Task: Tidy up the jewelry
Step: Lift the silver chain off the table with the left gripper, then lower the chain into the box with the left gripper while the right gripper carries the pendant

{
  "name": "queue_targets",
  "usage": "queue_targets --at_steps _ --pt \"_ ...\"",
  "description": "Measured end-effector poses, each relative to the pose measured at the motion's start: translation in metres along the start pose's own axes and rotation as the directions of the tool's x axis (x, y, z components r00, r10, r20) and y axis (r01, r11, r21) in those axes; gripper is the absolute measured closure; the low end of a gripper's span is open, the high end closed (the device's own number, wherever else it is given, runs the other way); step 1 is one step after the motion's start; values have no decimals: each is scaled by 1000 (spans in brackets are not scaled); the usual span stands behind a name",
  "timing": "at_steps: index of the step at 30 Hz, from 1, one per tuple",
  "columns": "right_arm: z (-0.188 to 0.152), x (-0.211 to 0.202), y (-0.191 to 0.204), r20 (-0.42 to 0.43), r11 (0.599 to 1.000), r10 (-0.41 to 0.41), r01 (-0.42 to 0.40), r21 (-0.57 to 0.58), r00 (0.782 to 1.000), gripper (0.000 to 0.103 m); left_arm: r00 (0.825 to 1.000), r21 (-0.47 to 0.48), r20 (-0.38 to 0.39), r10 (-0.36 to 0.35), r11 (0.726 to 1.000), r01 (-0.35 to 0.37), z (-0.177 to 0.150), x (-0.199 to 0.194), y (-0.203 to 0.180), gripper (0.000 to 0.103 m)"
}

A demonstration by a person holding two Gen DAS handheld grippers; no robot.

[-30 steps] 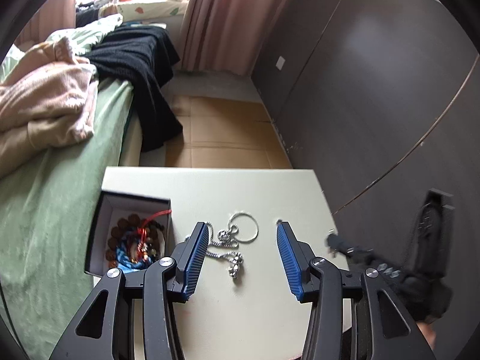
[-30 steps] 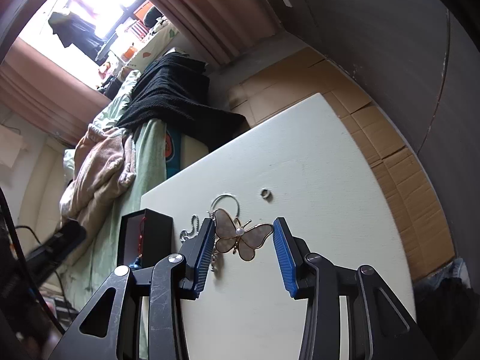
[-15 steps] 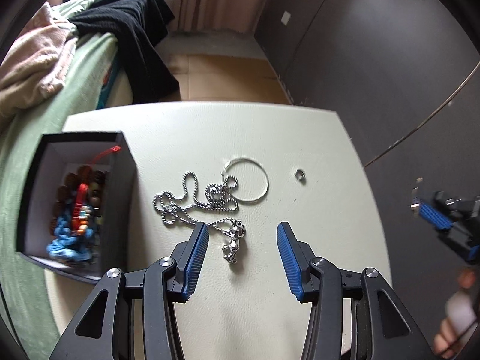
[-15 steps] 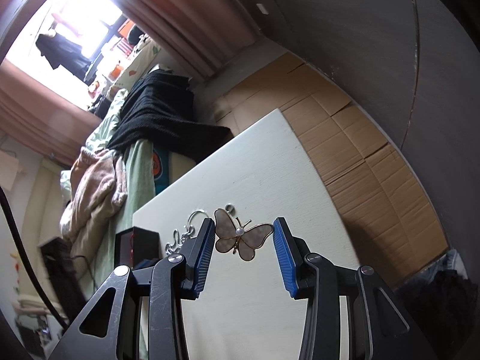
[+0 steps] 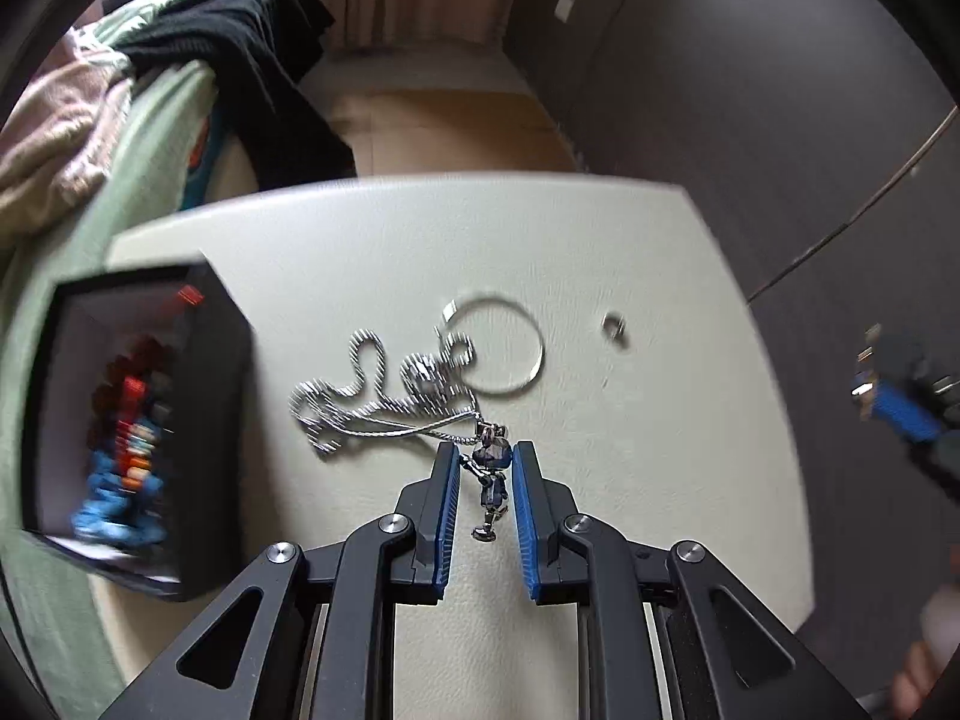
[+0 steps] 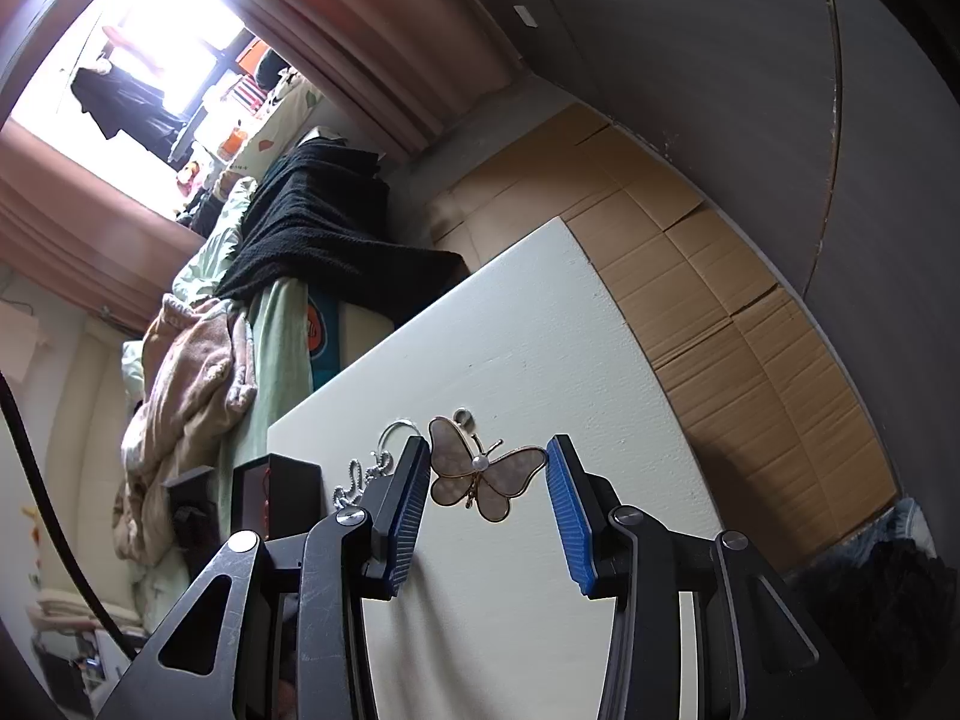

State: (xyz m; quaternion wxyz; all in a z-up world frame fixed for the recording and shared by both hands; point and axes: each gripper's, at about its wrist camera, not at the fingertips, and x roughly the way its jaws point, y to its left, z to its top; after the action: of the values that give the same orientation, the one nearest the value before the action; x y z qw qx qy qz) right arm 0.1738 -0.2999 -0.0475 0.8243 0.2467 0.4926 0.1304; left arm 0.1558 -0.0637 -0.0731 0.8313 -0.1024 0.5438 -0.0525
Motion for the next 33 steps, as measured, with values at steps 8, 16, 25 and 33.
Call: queue_targets --at_steps 8,16,25,33 --pt "-3 3 6 -7 1000 3 -3 -13 1000 62 992 9 118 -38 999 37 12 -82 7 85" --pt "-6 6 16 -10 999 12 -12 -34 1000 62 965 48 261 -34 999 22 28 -164 1 85" --pt "-10 9 32 -9 997 32 -32 -70 999 62 917 67 400 -5 997 -24 38 -242 -6 85" --pt "-14 15 39 -21 996 30 -32 -85 999 62 867 77 498 26 994 -73 51 -303 -3 85"
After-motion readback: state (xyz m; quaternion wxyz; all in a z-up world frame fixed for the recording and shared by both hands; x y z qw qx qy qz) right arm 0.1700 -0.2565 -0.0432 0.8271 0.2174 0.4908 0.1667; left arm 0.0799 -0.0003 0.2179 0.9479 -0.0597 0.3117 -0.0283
